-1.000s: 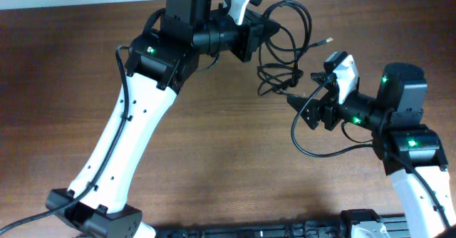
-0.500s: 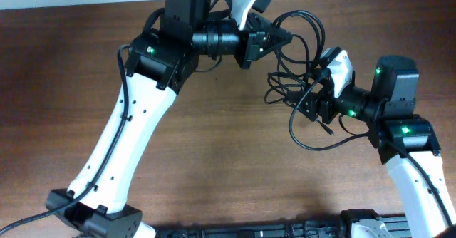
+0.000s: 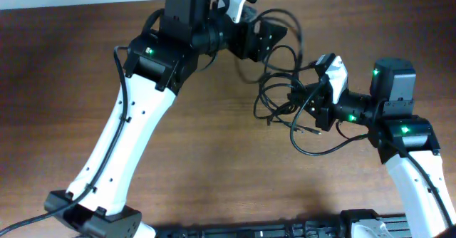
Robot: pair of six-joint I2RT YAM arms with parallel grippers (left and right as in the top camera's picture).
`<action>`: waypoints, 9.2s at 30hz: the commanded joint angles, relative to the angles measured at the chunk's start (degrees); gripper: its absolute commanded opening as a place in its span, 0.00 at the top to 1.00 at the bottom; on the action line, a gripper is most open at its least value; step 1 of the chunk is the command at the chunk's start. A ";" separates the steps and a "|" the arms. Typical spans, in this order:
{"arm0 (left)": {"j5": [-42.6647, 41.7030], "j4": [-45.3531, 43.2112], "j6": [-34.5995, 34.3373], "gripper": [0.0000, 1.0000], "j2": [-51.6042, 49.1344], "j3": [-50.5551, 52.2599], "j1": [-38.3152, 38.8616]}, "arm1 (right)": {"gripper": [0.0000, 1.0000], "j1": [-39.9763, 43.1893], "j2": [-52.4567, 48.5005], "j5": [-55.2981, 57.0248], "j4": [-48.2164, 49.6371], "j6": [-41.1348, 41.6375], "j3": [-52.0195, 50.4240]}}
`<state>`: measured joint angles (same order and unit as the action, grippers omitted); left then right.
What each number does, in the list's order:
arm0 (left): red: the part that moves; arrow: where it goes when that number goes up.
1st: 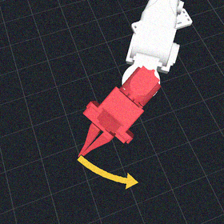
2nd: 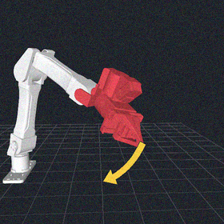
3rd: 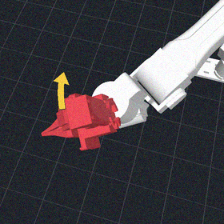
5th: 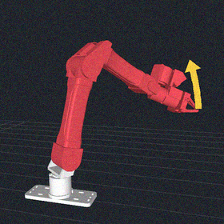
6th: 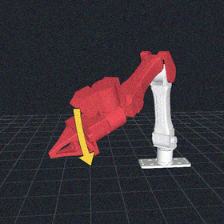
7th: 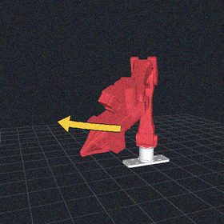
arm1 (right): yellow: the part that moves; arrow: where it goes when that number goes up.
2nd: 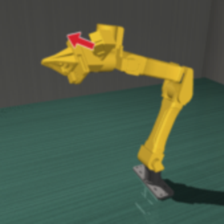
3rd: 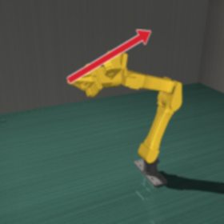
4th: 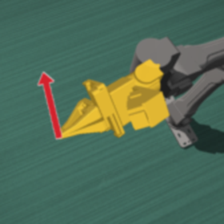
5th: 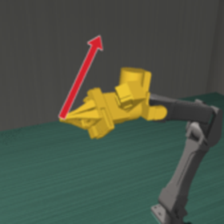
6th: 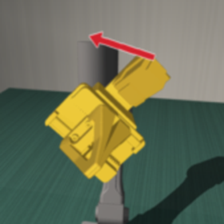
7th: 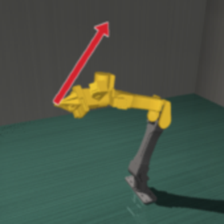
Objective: Untangle cables
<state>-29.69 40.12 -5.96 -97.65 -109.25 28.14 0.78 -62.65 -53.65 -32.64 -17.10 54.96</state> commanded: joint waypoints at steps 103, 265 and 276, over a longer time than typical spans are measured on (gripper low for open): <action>-53.72 23.12 72.04 1.00 1.99 -0.35 -3.34 | 0.19 9.75 0.02 -13.88 18.71 34.12 0.46; -22.36 -1.90 11.13 1.00 2.01 -0.35 -0.55 | 0.51 8.26 9.79 -6.38 14.88 30.88 0.46; -26.21 -3.65 11.13 1.00 2.01 -0.35 -0.42 | 0.96 8.26 9.79 -7.67 15.06 30.88 0.46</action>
<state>-54.02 37.08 5.89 -97.62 -109.03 27.83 8.93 -53.43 -59.70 -17.87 14.59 55.18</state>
